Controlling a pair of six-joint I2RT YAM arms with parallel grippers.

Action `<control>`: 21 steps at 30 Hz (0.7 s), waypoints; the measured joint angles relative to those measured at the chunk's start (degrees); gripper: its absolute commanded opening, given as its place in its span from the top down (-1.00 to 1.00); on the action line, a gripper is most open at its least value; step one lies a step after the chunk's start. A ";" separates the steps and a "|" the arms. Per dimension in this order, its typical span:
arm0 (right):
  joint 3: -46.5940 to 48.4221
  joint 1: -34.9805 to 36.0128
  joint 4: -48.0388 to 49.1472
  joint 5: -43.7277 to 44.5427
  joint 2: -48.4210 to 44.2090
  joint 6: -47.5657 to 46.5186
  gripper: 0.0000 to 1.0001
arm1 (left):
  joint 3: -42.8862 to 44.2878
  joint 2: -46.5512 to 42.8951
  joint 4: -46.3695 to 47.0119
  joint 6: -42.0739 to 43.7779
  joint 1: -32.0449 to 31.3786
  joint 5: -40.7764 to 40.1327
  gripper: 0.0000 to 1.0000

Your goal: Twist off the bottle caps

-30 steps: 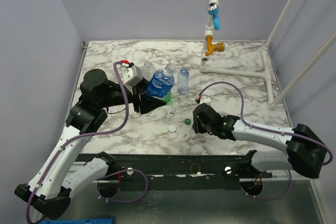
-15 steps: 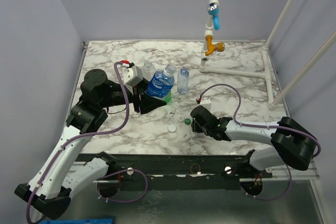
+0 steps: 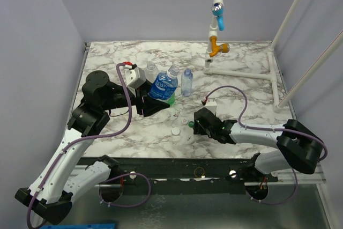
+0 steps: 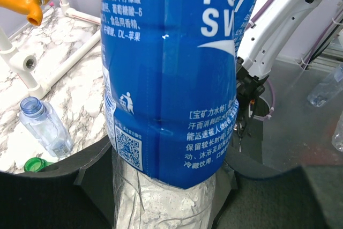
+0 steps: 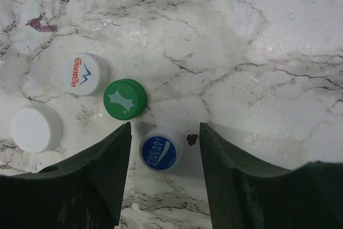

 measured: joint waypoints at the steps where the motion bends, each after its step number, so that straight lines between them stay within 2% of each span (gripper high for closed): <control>1: 0.00 0.00 -0.52 -0.02 -0.26 0.15 -0.15 | -0.02 0.00 0.00 0.00 0.00 0.00 1.00; 5: 0.39 0.00 -5.97 -0.07 -3.17 -0.09 -0.31 | -0.07 -0.02 0.00 -0.02 0.00 0.00 1.00; 8: 3.52 0.00 -11.74 -1.11 -9.51 -2.51 -0.57 | -0.17 -0.20 0.02 -0.04 0.00 0.00 1.00; 10: 8.44 -0.02 -13.88 -3.56 -16.46 -5.84 -0.74 | -0.61 -0.52 0.02 -0.02 0.00 0.00 1.00; 12: 15.54 0.00 -13.70 -7.52 -23.06 -9.66 -0.81 | -1.25 -0.85 0.04 -0.02 0.00 0.00 1.00; 15: 24.33 0.00 -12.66 -12.96 -27.80 -13.27 -0.88 | -2.10 -1.03 0.04 -0.02 0.00 0.00 1.00; 21: 41.29 0.00 -7.37 -26.62 -26.64 -19.10 -1.00 | -2.82 -1.01 0.02 0.00 0.00 0.07 1.00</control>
